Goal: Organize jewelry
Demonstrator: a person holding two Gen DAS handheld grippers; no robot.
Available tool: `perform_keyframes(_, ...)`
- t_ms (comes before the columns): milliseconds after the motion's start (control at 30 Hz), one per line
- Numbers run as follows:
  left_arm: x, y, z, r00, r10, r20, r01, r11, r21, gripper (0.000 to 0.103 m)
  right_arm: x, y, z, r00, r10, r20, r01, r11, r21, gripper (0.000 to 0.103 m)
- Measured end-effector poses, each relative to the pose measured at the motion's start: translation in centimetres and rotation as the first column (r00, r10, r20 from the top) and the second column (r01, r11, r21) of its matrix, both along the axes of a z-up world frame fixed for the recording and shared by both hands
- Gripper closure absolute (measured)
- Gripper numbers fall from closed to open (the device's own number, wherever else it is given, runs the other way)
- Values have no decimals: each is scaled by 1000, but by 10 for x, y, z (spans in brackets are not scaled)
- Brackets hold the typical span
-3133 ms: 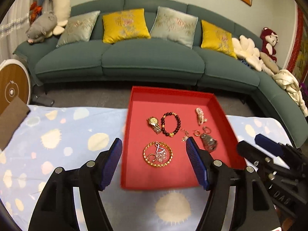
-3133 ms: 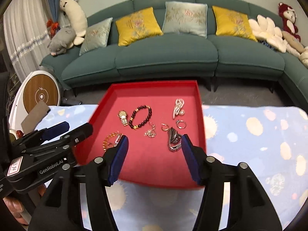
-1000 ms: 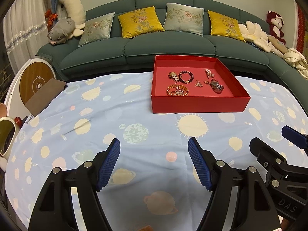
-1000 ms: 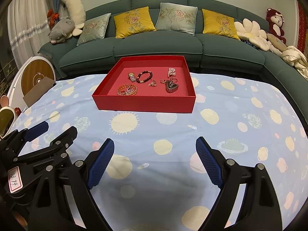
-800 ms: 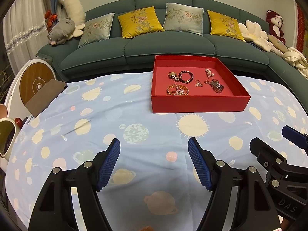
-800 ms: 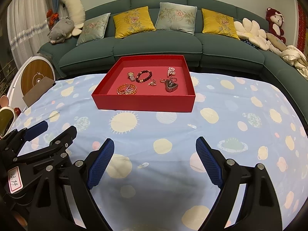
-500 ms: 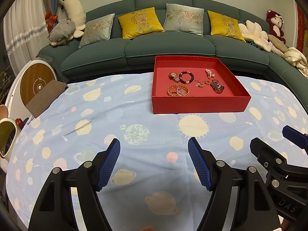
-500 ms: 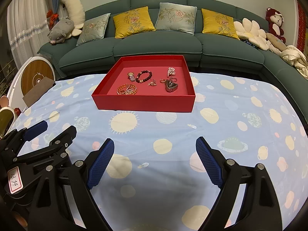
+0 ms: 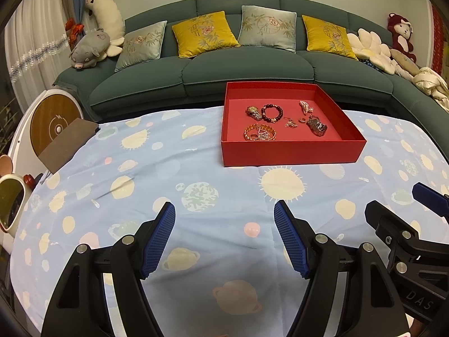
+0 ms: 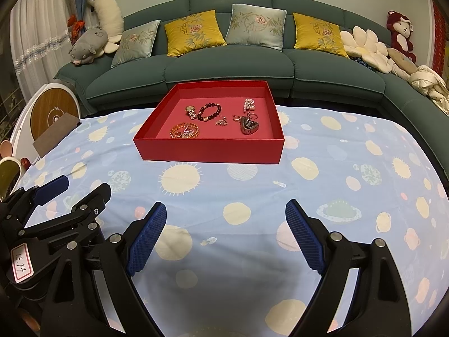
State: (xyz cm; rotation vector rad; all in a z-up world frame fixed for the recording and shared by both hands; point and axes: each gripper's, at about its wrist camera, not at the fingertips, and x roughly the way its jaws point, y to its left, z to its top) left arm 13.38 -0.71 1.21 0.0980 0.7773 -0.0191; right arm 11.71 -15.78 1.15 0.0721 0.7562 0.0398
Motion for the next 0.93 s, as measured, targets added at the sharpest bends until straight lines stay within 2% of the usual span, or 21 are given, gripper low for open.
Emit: perform_keyframes(933,1,3,-4,999,37,-16,-37,999,-17,32,-2,1,3,1000,-11,15,11,1000,-6,17)
